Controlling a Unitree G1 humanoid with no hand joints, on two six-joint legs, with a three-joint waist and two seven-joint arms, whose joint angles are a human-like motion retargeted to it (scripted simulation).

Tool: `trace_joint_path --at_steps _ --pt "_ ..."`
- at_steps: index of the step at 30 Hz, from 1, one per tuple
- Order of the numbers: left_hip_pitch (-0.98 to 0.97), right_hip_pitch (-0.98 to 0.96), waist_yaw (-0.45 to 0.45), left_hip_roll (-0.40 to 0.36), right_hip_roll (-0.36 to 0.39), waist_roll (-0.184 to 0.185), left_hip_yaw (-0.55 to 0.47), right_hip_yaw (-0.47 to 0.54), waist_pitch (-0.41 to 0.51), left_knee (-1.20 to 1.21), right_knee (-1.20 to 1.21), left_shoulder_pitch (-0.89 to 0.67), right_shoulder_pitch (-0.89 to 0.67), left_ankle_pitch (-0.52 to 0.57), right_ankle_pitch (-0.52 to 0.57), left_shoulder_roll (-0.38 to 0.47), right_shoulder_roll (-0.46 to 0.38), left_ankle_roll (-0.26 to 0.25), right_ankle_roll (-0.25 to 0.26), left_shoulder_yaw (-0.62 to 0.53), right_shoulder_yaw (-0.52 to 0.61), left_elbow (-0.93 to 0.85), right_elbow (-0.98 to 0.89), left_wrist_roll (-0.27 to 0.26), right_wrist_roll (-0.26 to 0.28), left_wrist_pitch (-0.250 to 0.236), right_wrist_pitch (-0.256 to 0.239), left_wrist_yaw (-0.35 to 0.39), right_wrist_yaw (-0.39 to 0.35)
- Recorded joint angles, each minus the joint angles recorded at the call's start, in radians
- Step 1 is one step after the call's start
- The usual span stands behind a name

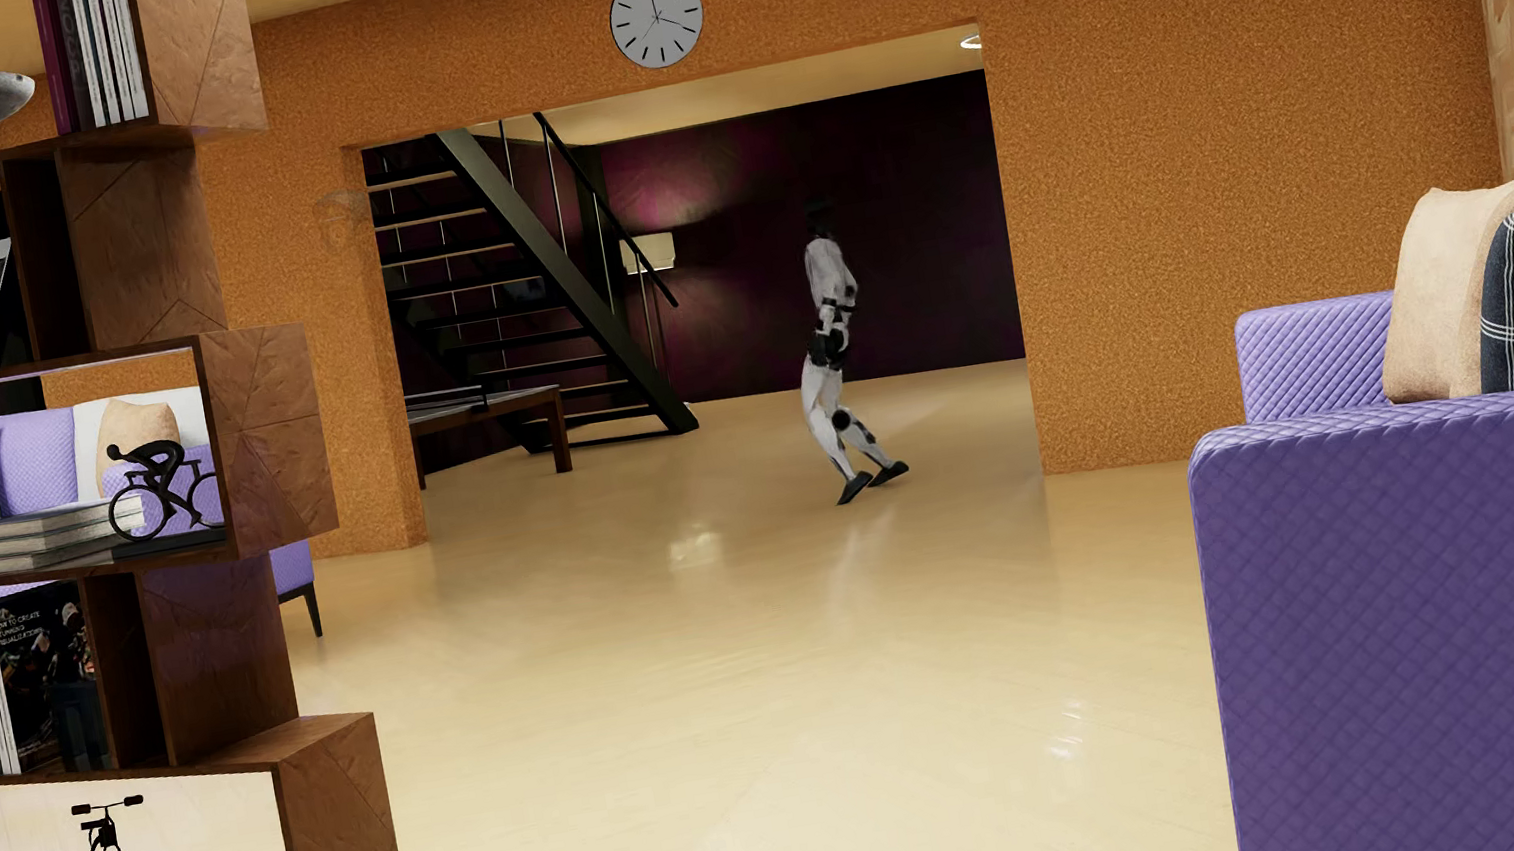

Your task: Approach shelves

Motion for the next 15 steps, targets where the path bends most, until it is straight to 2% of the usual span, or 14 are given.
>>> trace_joint_path --at_steps 4,8,9,10,13,15 --pt "-0.066 0.006 0.056 -0.024 -0.001 0.001 0.0 0.0 0.032 -0.012 -0.036 0.019 -0.058 -0.025 -0.017 -0.019 0.004 0.0 0.0 -0.036 0.06 0.02 -0.049 0.0 0.0 0.0 0.0 0.0 0.0" --pt "-0.111 -0.006 0.057 -0.015 -0.033 0.0 0.0 0.0 0.052 -0.021 0.0 0.065 -0.099 -0.169 -0.037 -0.044 -0.01 0.0 0.0 -0.116 0.116 0.044 -0.191 0.0 0.0 0.0 0.0 0.0 0.0" --pt "-0.141 0.003 0.06 0.0 -0.031 -0.001 0.0 0.0 0.048 -0.002 -0.003 0.069 -0.094 -0.177 -0.04 -0.051 -0.005 0.0 0.0 -0.135 0.117 0.052 -0.222 0.0 0.0 0.0 0.0 0.0 0.0" --pt "-0.166 0.024 0.065 0.014 -0.029 -0.005 0.0 0.0 0.046 0.022 -0.012 0.074 -0.085 -0.167 -0.038 -0.058 0.002 0.0 0.0 -0.147 0.117 0.058 -0.247 0.0 0.0 0.0 0.0 0.0 0.0" --pt "-0.238 0.15 0.109 0.051 -0.006 -0.015 0.0 0.0 0.038 0.127 -0.085 0.096 -0.046 0.016 0.002 -0.077 0.023 0.0 0.0 -0.148 0.114 0.059 -0.268 0.0 0.0 0.0 0.0 0.0 0.0" --pt "-0.264 0.221 0.161 0.043 -0.002 -0.018 0.0 0.0 0.028 0.178 -0.1 0.109 -0.016 0.077 0.034 -0.081 0.03 0.0 0.0 -0.135 0.115 0.063 -0.241 0.0 0.0 0.0 0.0 0.0 0.0"
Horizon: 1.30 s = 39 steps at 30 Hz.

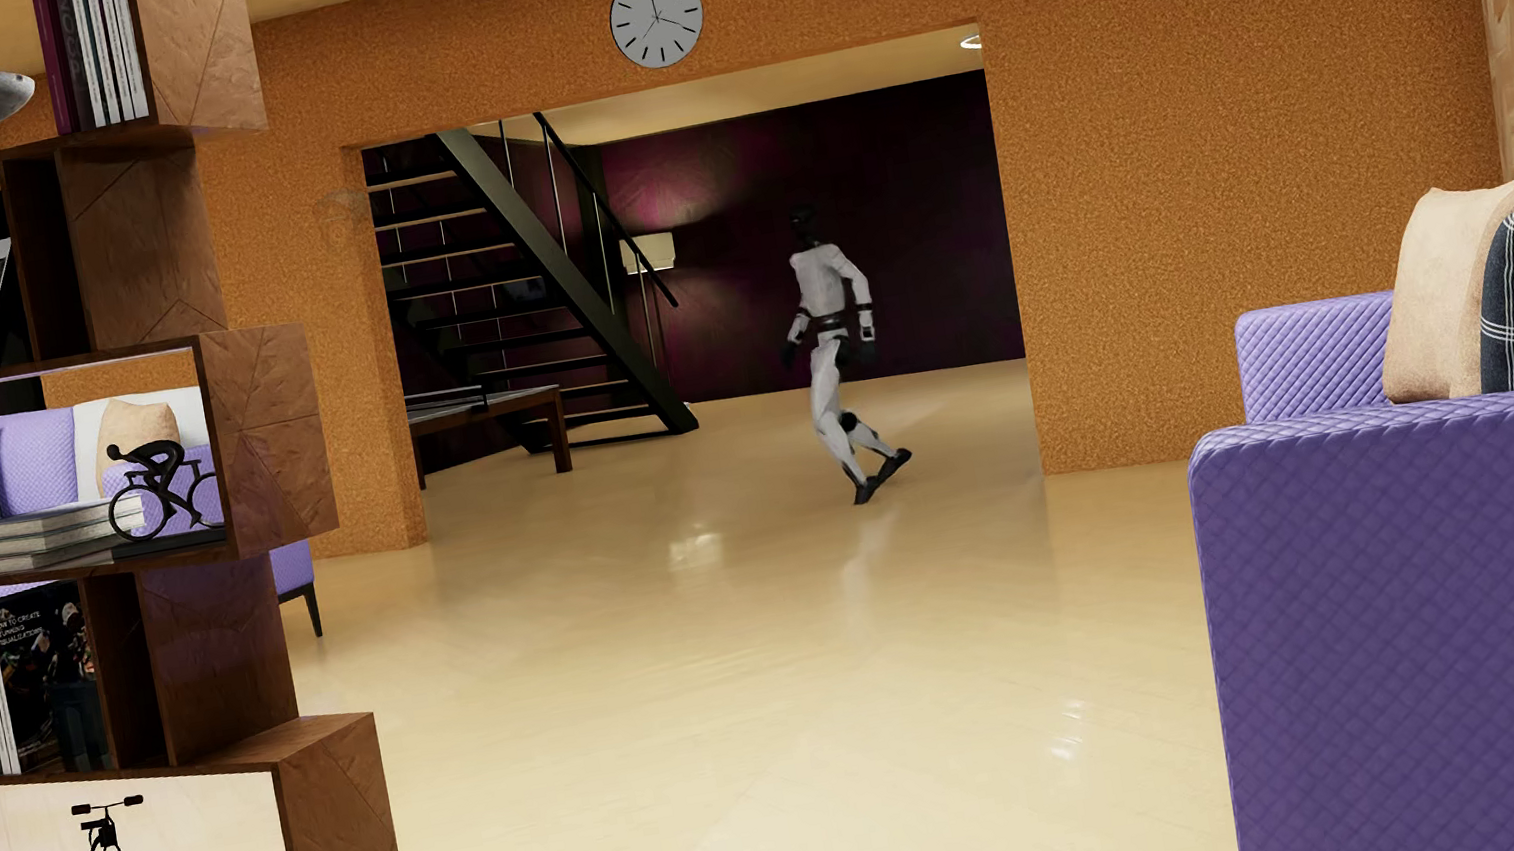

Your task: Approach shelves

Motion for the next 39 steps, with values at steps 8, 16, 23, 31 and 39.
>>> trace_joint_path --at_steps 8,16,23,31,39 --pt "0.25 -0.37 -0.209 -0.287 0.079 -0.014 0.0 0.0 0.017 -0.118 0.565 -0.179 0.11 -0.421 0.013 0.049 0.041 0.0 0.0 0.109 0.057 -0.061 0.304 0.0 0.0 0.0 0.0 0.0 0.0" --pt "0.899 -0.854 -0.543 -0.258 0.136 0.024 0.0 0.0 0.011 -0.463 -0.038 -0.393 0.178 -0.79 0.097 0.142 -0.009 0.0 0.0 0.108 0.167 -0.358 0.447 0.0 0.0 0.0 0.0 0.0 0.0" --pt "0.626 -0.637 -0.408 -0.12 0.268 0.06 0.0 0.0 0.056 0.449 0.309 -0.29 0.038 -0.164 -0.079 0.088 0.041 0.0 0.0 -0.136 0.194 -0.121 0.505 0.0 0.0 0.0 0.0 0.0 0.0" --pt "0.002 0.189 0.091 -0.202 0.203 -0.018 0.0 0.0 0.02 -0.357 -0.172 0.033 -0.183 -0.539 -0.094 0.101 -0.008 0.0 0.0 -0.256 -0.028 -0.007 -0.051 0.0 0.0 0.0 0.0 0.0 0.0" --pt "0.167 -0.087 -0.034 -0.356 0.077 -0.078 0.0 0.0 0.027 -0.154 0.66 -0.048 -0.075 -0.206 0.261 0.065 0.058 0.0 0.0 -0.212 0.065 0.054 0.241 0.0 0.0 0.0 0.0 0.0 0.0"
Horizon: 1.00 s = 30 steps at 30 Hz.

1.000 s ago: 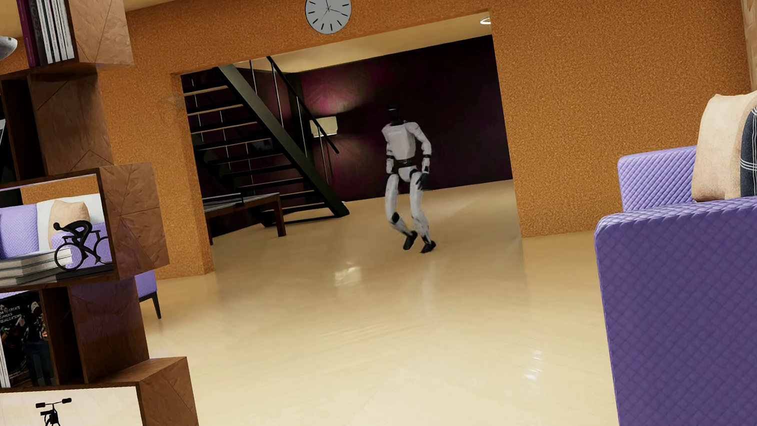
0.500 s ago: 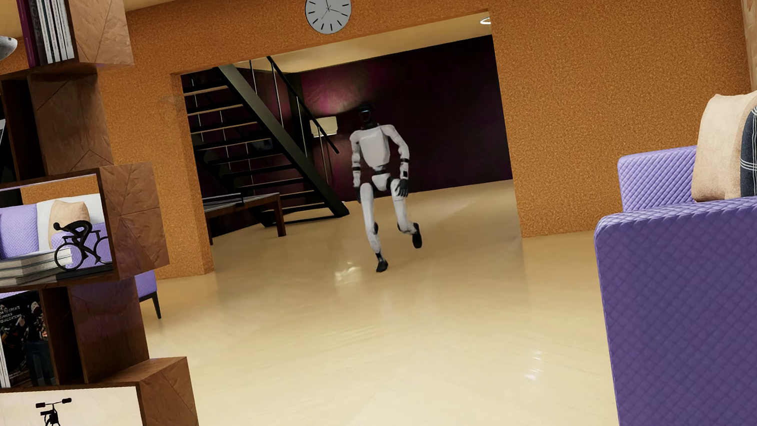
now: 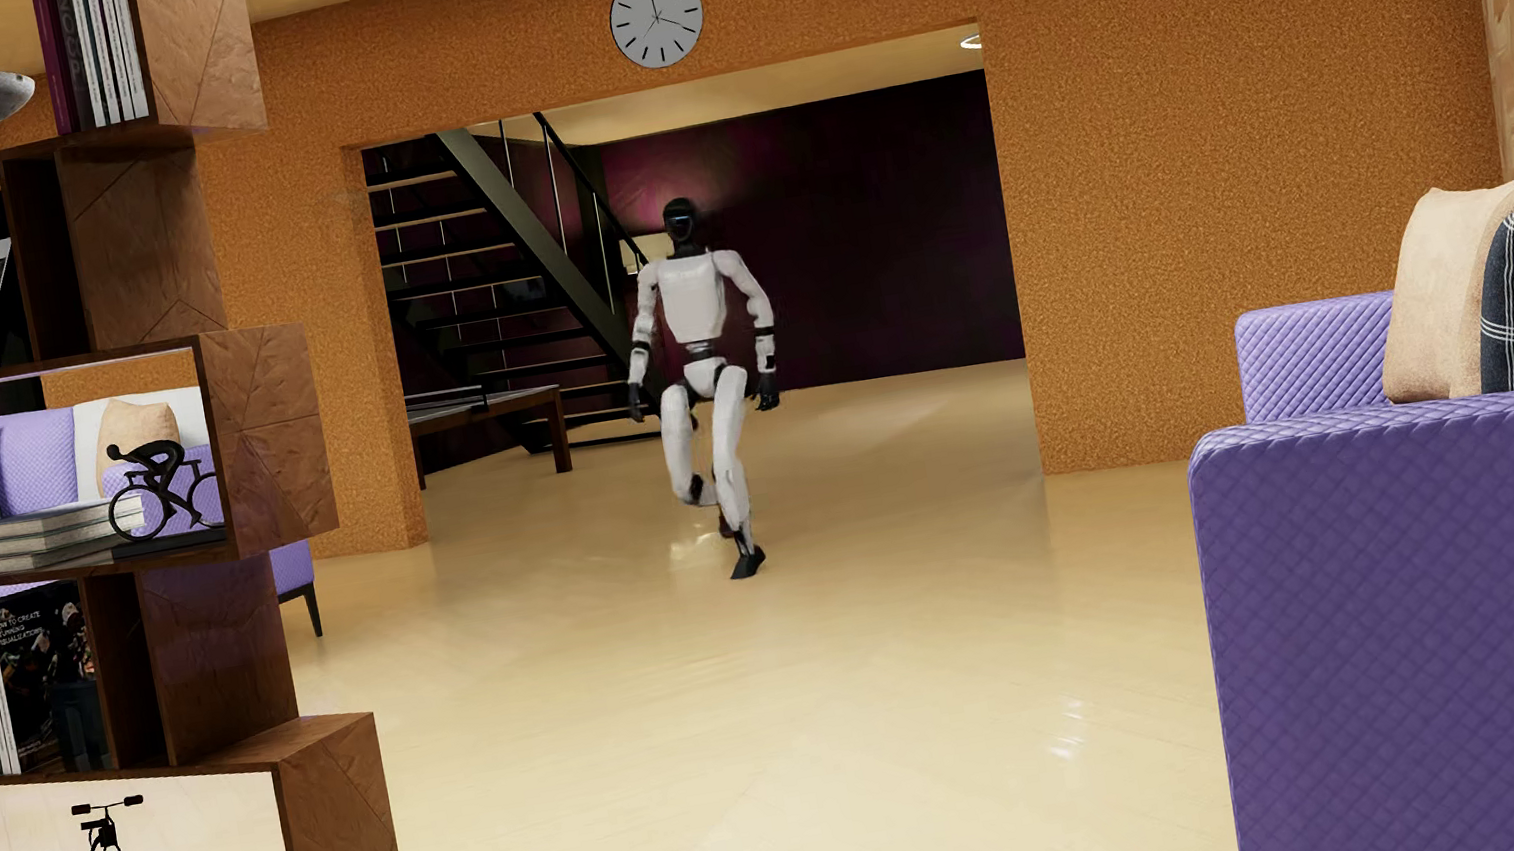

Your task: Approach shelves

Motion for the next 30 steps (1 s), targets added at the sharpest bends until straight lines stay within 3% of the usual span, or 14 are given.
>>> trace_joint_path --at_steps 2,7,9,11,13,16,20,23,24,25,26,27,29,30 --pt "0.252 -0.2 -0.139 -0.003 0.055 0.04 0.0 0.0 0.007 -0.126 0.01 -0.087 0.086 -0.143 -0.184 0.002 0.01 0.0 0.0 0.095 0.099 -0.108 0.128 0.0 0.0 0.0 0.0 0.0 0.0" --pt "0.63 -0.482 -0.414 0.108 0.046 0.098 0.0 0.0 -0.043 -0.268 -0.779 -0.292 0.298 -0.464 -0.149 0.052 -0.011 0.0 0.0 0.372 0.112 -0.451 0.275 0.0 0.0 0.0 0.0 0.0 0.0" --pt "0.702 -0.546 -0.487 0.165 0.031 0.102 0.0 0.0 -0.068 -0.234 -0.95 -0.323 0.344 -0.441 -0.107 0.08 -0.024 0.0 0.0 0.447 0.076 -0.531 0.304 0.0 0.0 0.0 0.0 0.0 0.0" --pt "0.722 -0.593 -0.522 0.232 0.067 0.133 0.0 0.0 -0.078 -0.061 -0.615 -0.299 0.354 -0.249 -0.118 0.066 -0.035 0.0 0.0 0.475 0.066 -0.518 0.348 0.0 0.0 0.0 0.0 0.0 0.0" --pt "0.622 -0.533 -0.472 0.277 0.157 0.169 0.0 0.0 -0.058 0.304 -0.44 -0.249 0.306 0.051 -0.174 0.03 -0.034 0.0 0.0 0.412 0.089 -0.421 0.389 0.0 0.0 0.0 0.0 0.0 0.0" --pt "0.322 -0.248 -0.299 0.214 0.215 0.119 0.0 0.0 -0.025 0.68 -0.546 -0.205 0.212 -0.002 -0.229 -0.015 0.003 0.0 0.0 0.205 0.069 -0.179 0.212 0.0 0.0 0.0 0.0 0.0 0.0" --pt "0.039 0.105 -0.051 0.143 0.176 0.047 0.0 0.0 -0.015 0.085 -0.751 -0.035 0.064 0.16 -0.217 -0.026 0.01 0.0 0.0 0.001 -0.029 0.034 -0.184 0.0 0.0 0.0 0.0 0.0 0.0" --pt "-0.071 0.254 0.085 0.194 0.142 0.054 0.0 0.0 -0.035 -0.203 -0.778 0.076 -0.05 -0.424 -0.279 -0.009 -0.021 0.0 0.0 -0.065 -0.12 0.062 -0.372 0.0 0.0 0.0 0.0 0.0 0.0" --pt "-0.093 0.3 0.131 0.206 0.124 0.056 0.0 0.0 -0.033 -0.193 -0.767 0.1 -0.062 -0.455 -0.265 -0.002 -0.026 0.0 0.0 -0.073 -0.153 0.067 -0.397 0.0 0.0 0.0 0.0 0.0 0.0" --pt "-0.112 0.344 0.157 0.192 0.106 0.052 0.0 0.0 -0.037 -0.181 -0.74 0.12 -0.055 -0.34 -0.212 0.004 -0.026 0.0 0.0 -0.086 -0.178 0.079 -0.398 0.0 0.0 0.0 0.0 0.0 0.0" --pt "-0.131 0.37 0.182 0.161 0.076 0.042 0.0 0.0 -0.059 -0.179 -0.702 0.149 -0.03 -0.093 -0.119 0.002 -0.026 0.0 0.0 -0.05 -0.21 0.088 -0.395 0.0 0.0 0.0 0.0 0.0 0.0" --pt "-0.142 0.313 0.154 0.111 0.036 0.012 0.0 0.0 -0.065 -0.092 -0.534 0.144 -0.012 0.027 0.041 -0.003 -0.011 0.0 0.0 -0.059 -0.184 0.107 -0.333 0.0 0.0 0.0 0.0 0.0 0.0" --pt "-0.065 0.168 0.104 0.024 -0.01 -0.022 0.0 0.0 -0.04 0.01 -0.177 0.097 0.012 0.087 0.182 -0.009 0.017 0.0 0.0 -0.044 -0.103 0.126 -0.162 0.0 0.0 0.0 0.0 0.0 0.0" --pt "0.015 0.06 0.066 -0.012 -0.017 -0.026 0.0 0.0 -0.019 -0.005 -0.017 0.043 0.004 0.047 0.079 -0.014 0.023 0.0 0.0 -0.03 -0.036 0.112 -0.06 0.0 0.0 0.0 0.0 0.0 0.0"
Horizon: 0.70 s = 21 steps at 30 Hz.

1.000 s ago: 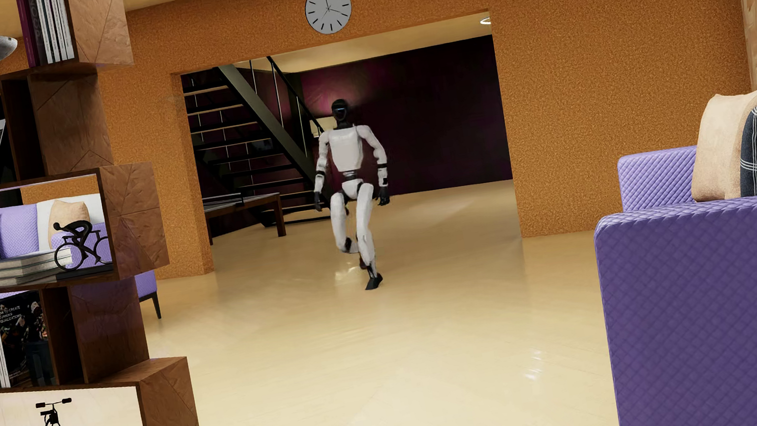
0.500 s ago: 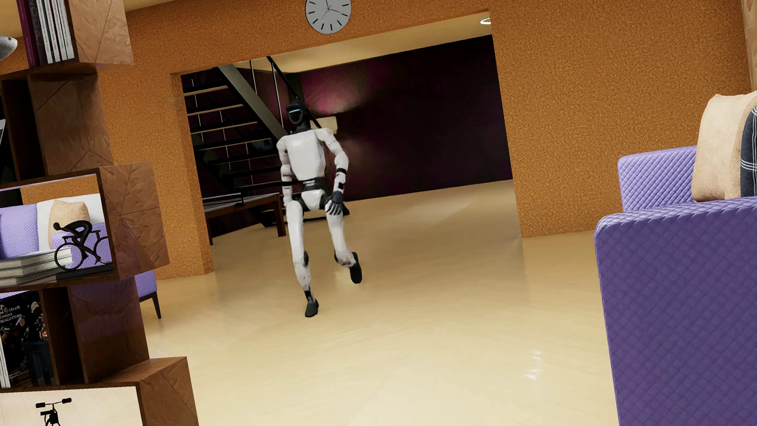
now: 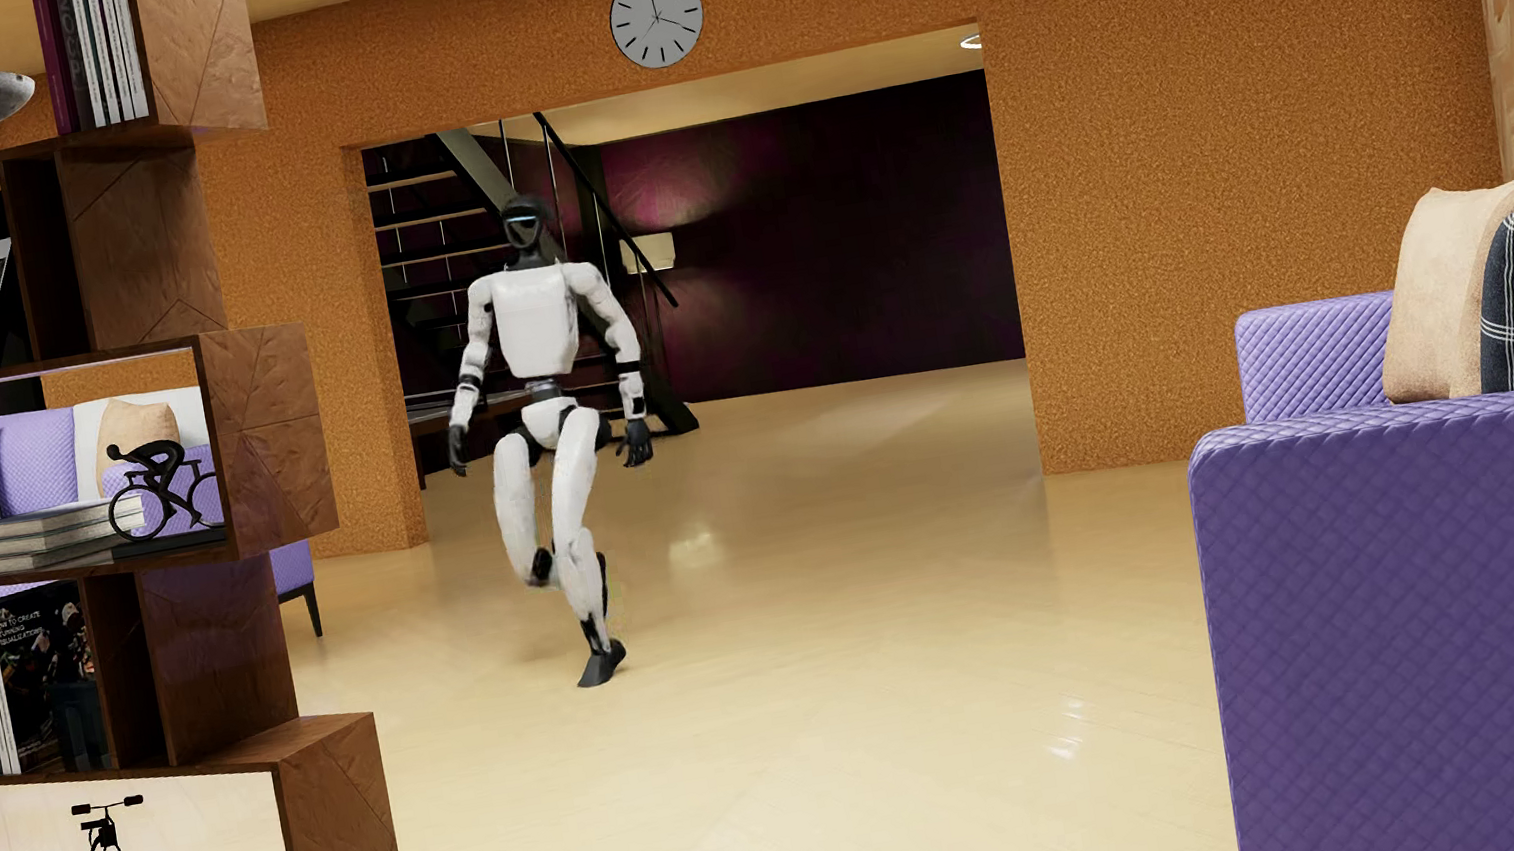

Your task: Approach shelves

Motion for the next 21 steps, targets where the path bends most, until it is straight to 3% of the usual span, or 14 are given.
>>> trace_joint_path --at_steps 2,3,6,7,8,9,10,11,12,15,17,19,20,21 --pt "0.212 -0.175 -0.121 -0.003 0.049 0.034 0.0 0.0 0.01 -0.092 0.082 -0.094 0.032 -0.137 -0.262 0.004 0.006 0.0 0.0 0.051 0.116 -0.103 0.164 0.0 0.0 0.0 0.0 0.0 0.0" --pt "0.304 -0.247 -0.197 0.024 0.079 0.061 0.0 0.0 0.008 -0.135 0.009 -0.146 0.07 -0.209 -0.306 0.005 0.001 0.0 0.0 0.084 0.142 -0.162 0.211 0.0 0.0 0.0 0.0 0.0 0.0" --pt "0.494 -0.371 -0.389 0.087 0.078 0.105 0.0 0.0 -0.01 -0.23 -0.513 -0.306 0.181 -0.382 -0.255 0.019 -0.02 0.0 0.0 0.218 0.172 -0.356 0.294 0.0 0.0 0.0 0.0 0.0 0.0" --pt "0.524 -0.402 -0.418 0.096 0.071 0.109 0.0 0.0 -0.026 -0.243 -0.71 -0.356 0.208 -0.432 -0.183 0.023 -0.022 0.0 0.0 0.272 0.17 -0.411 0.309 0.0 0.0 0.0 0.0 0.0 0.0" --pt "0.551 -0.434 -0.428 0.107 0.062 0.109 0.0 0.0 -0.042 -0.242 -0.961 -0.402 0.233 -0.48 0.011 0.029 -0.023 0.0 0.0 0.312 0.177 -0.455 0.318 0.0 0.0 0.0 0.0 0.0 0.0" --pt "0.582 -0.472 -0.434 0.125 0.058 0.111 0.0 0.0 -0.053 -0.229 -1.115 -0.43 0.257 -0.512 0.115 0.037 -0.023 0.0 0.0 0.347 0.183 -0.498 0.321 0.0 0.0 0.0 0.0 0.0 0.0" --pt "0.619 -0.512 -0.441 0.138 0.059 0.111 0.0 0.0 -0.054 -0.205 -0.946 -0.437 0.273 -0.518 -0.029 0.041 -0.022 0.0 0.0 0.383 0.187 -0.544 0.326 0.0 0.0 0.0 0.0 0.0 0.0" --pt "0.651 -0.54 -0.453 0.148 0.058 0.11 0.0 0.0 -0.061 -0.158 -0.731 -0.417 0.28 -0.495 -0.132 0.034 -0.021 0.0 0.0 0.421 0.201 -0.576 0.336 0.0 0.0 0.0 0.0 0.0 0.0" --pt "0.67 -0.545 -0.471 0.17 0.064 0.12 0.0 0.0 -0.072 -0.079 -0.63 -0.387 0.286 -0.425 -0.096 0.018 -0.02 0.0 0.0 0.438 0.193 -0.571 0.349 0.0 0.0 0.0 0.0 0.0 0.0" --pt "0.536 -0.406 -0.478 0.233 0.172 0.163 0.0 0.0 -0.062 0.42 -0.513 -0.293 0.254 -0.043 -0.159 -0.04 -0.015 0.0 0.0 0.325 0.095 -0.374 0.325 0.0 0.0 0.0 0.0 0.0 0.0" --pt "0.346 -0.252 -0.448 0.215 0.221 0.154 0.0 0.0 -0.043 0.736 -0.583 -0.307 0.193 -0.036 -0.178 -0.052 0.007 0.0 0.0 0.217 0.034 -0.074 0.227 0.0 0.0 0.0 0.0 0.0 0.0" --pt "0.214 -0.1 -0.341 0.222 0.212 0.119 0.0 0.0 -0.021 0.681 -0.659 -0.225 0.125 -0.028 -0.198 -0.056 0.023 0.0 0.0 0.185 -0.002 0.012 0.092 0.0 0.0 0.0 0.0 0.0 0.0" --pt "0.155 -0.046 -0.275 0.238 0.202 0.11 0.0 0.0 -0.02 0.51 -0.697 -0.162 0.101 0.03 -0.18 -0.062 0.027 0.0 0.0 0.249 -0.022 0.014 0.01 0.0 0.0 0.0 0.0 0.0 0.0" --pt "0.126 0.013 -0.232 0.23 0.203 0.11 0.0 0.0 -0.025 0.264 -0.749 -0.133 0.076 0.104 -0.14 -0.054 0.018 0.0 0.0 0.167 -0.034 0.045 -0.065 0.0 0.0 0.0 0.0 0.0 0.0"
